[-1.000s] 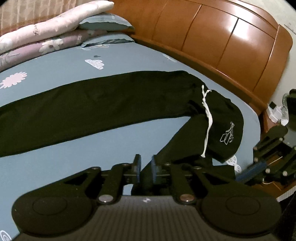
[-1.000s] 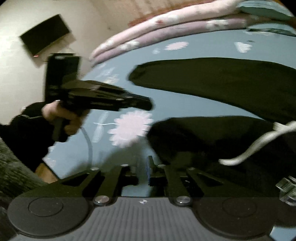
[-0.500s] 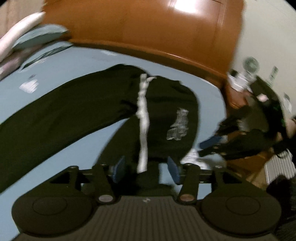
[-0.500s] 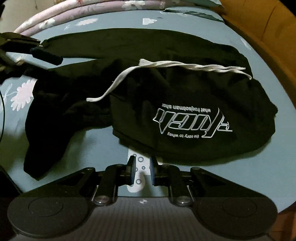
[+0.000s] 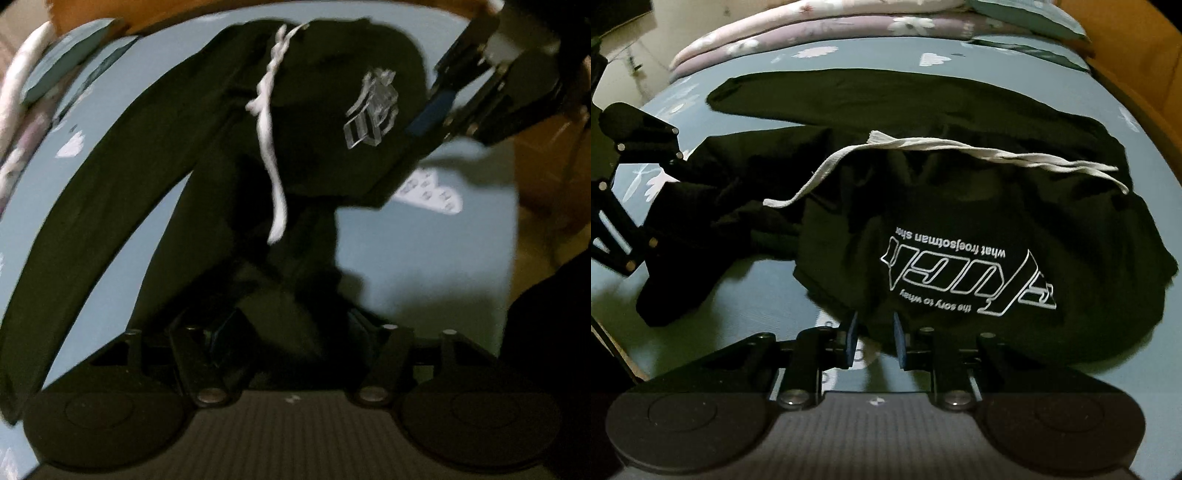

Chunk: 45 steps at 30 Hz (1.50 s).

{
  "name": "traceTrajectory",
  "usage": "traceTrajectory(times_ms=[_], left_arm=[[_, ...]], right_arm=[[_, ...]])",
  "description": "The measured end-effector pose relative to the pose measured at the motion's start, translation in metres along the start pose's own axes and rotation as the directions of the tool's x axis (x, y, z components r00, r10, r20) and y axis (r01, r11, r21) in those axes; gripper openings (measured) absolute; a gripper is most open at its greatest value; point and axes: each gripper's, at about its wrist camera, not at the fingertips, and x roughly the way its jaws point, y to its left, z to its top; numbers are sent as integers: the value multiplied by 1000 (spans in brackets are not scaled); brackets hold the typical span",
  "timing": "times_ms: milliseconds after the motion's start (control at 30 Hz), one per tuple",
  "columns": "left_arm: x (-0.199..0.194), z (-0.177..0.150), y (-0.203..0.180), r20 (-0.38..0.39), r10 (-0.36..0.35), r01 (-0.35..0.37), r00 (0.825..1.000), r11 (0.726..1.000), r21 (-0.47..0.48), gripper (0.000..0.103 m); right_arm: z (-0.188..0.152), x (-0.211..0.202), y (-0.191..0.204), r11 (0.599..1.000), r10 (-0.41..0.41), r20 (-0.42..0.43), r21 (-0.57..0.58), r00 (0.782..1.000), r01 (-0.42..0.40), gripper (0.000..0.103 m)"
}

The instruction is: Fold clothes

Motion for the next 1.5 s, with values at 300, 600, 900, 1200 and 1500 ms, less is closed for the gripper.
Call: traceTrajectory(times_ms=[300, 600, 900, 1200, 1500], left_arm=[[-11, -8, 11, -50, 139, -144, 989, 984, -108, 4], [-51, -25, 36, -66, 233, -242, 970, 946, -214, 3], [-80, -43, 56, -40, 247, -242, 968, 889, -388, 3], [-110, -62, 49, -36, 221, -216, 975, 886, -409, 3], [-93, -90, 27, -110, 43, -91, 993, 872, -480, 10]], right_arm=[[-5, 7, -1, 981, 9, -9, -194, 1000, -10, 42], [-10, 19, 20, 899, -41, 25, -435, 999, 47, 49], [-15, 20, 40, 773, -94, 37, -627, 995, 96, 9], [4, 2, 21, 818, 23, -108, -569, 994, -81, 7], [18, 8, 11, 846, 63, -192, -511, 979, -155, 11]])
